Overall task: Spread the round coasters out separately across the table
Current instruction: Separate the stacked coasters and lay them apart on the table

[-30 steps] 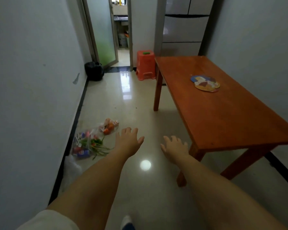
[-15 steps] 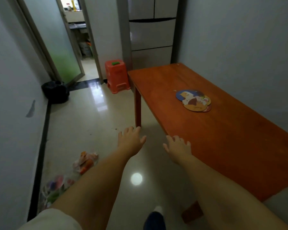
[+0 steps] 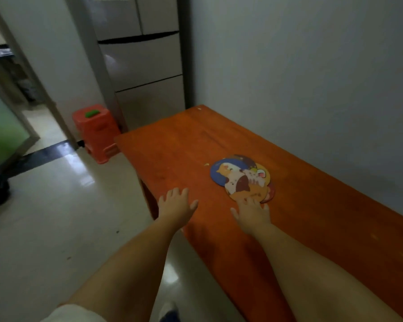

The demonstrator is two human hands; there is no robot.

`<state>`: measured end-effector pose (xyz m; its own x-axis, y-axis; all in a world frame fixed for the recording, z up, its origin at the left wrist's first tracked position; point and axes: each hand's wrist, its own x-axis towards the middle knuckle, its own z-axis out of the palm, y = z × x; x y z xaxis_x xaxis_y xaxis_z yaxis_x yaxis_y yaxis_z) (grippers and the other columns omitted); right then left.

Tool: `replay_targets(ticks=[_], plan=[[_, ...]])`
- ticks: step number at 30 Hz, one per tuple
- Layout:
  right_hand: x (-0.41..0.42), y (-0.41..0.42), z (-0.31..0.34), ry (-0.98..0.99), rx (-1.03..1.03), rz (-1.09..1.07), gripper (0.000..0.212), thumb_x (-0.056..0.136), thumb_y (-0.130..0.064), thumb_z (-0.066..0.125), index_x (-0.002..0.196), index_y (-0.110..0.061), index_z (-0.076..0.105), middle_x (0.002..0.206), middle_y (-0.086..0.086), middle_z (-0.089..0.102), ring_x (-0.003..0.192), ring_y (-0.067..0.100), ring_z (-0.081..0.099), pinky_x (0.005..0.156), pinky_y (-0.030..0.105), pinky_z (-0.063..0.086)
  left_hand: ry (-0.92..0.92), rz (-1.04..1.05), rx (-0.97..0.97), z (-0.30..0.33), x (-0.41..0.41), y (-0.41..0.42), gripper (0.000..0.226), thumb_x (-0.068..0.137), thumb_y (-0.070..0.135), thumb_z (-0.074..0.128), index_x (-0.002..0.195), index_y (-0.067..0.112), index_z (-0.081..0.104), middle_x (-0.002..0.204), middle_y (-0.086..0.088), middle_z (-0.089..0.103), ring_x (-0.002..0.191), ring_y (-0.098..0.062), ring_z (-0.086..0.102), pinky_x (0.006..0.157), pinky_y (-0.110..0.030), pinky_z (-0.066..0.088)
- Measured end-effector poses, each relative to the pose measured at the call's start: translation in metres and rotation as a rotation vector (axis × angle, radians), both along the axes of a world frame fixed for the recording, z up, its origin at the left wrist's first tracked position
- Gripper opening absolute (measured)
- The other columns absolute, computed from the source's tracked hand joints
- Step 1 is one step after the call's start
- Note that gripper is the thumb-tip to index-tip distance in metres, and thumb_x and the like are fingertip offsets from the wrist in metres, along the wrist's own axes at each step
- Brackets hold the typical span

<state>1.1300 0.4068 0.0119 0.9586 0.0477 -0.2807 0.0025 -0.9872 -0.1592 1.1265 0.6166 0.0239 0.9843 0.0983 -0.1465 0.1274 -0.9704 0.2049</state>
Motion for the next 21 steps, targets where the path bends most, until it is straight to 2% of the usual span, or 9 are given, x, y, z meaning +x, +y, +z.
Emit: replay_targets(ticks=[2, 6, 9, 11, 15, 18, 21], plan=[[0.024, -0.006, -0.007, 0.012, -0.014, -0.089, 0.051, 0.097, -0.045, 0.030, 0.142, -0.022, 0.035, 0.147, 0.010, 0.039, 0.137, 0.028, 0.034, 0.112, 0.055, 0.025, 0.012, -0.102, 0.014, -0.009, 0.042, -0.006, 0.063, 0.091, 0.055, 0.038, 0.144, 0.022, 0.036, 0.144, -0.009, 0.045, 0.135, -0.030, 0.038, 0.113, -0.050, 0.030], [0.067, -0.017, -0.011, 0.050, 0.023, -0.308, 0.053, 0.098, -0.042, 0.030, 0.148, -0.029, 0.022, 0.156, 0.008, 0.027, 0.144, 0.029, 0.023, 0.114, 0.056, 0.021, 0.083, -0.328, -0.009, -0.020, 0.118, -0.023, 0.061, 0.093, 0.051, 0.040, 0.146, 0.021, 0.033, 0.148, -0.011, 0.040, 0.136, -0.032, 0.036, 0.113, -0.051, 0.028], [0.084, -0.022, -0.015, 0.089, 0.044, -0.451, 0.054, 0.096, -0.040, 0.039, 0.146, -0.028, 0.025, 0.152, 0.007, 0.033, 0.139, 0.029, 0.031, 0.109, 0.053, 0.029, 0.200, -0.427, -0.048, -0.025, 0.160, -0.038, 0.061, 0.096, 0.047, 0.040, 0.150, 0.022, 0.025, 0.157, -0.013, 0.026, 0.144, -0.033, 0.026, 0.114, -0.054, 0.027], [0.093, -0.028, -0.020, 0.126, 0.089, -0.570, 0.054, 0.095, -0.035, 0.044, 0.145, -0.024, 0.028, 0.147, 0.009, 0.038, 0.134, 0.029, 0.036, 0.106, 0.049, 0.035, 0.281, -0.482, -0.103, -0.032, 0.184, -0.050, 0.063, 0.098, 0.041, 0.043, 0.152, 0.019, 0.021, 0.157, -0.014, 0.026, 0.142, -0.034, 0.030, 0.110, -0.052, 0.034], [0.106, -0.044, -0.038, 0.136, 0.273, -0.741, 0.051, 0.094, -0.017, 0.041, 0.145, -0.021, 0.033, 0.140, 0.014, 0.047, 0.128, 0.034, 0.043, 0.105, 0.046, 0.042, 0.404, -0.487, -0.262, -0.048, 0.205, -0.080, 0.056, 0.098, 0.025, 0.044, 0.150, 0.012, 0.027, 0.146, -0.018, 0.041, 0.120, -0.039, 0.051, 0.091, -0.049, 0.047], [0.120, -0.052, -0.049, 0.128, 0.379, -0.856, 0.044, 0.096, -0.015, 0.042, 0.140, -0.014, 0.044, 0.136, 0.016, 0.052, 0.123, 0.034, 0.051, 0.100, 0.042, 0.048, 0.446, -0.432, -0.280, -0.061, 0.208, -0.098, 0.050, 0.099, 0.022, 0.043, 0.146, 0.008, 0.034, 0.147, -0.019, 0.039, 0.120, -0.040, 0.052, 0.095, -0.050, 0.048], [0.133, -0.055, -0.060, 0.110, 0.390, -0.957, 0.040, 0.096, -0.016, 0.045, 0.136, -0.014, 0.049, 0.136, 0.015, 0.049, 0.122, 0.034, 0.051, 0.100, 0.044, 0.048, 0.411, -0.303, -0.273, -0.073, 0.209, -0.107, 0.046, 0.098, 0.024, 0.044, 0.140, 0.006, 0.038, 0.147, -0.021, 0.033, 0.125, -0.041, 0.045, 0.097, -0.051, 0.046]])
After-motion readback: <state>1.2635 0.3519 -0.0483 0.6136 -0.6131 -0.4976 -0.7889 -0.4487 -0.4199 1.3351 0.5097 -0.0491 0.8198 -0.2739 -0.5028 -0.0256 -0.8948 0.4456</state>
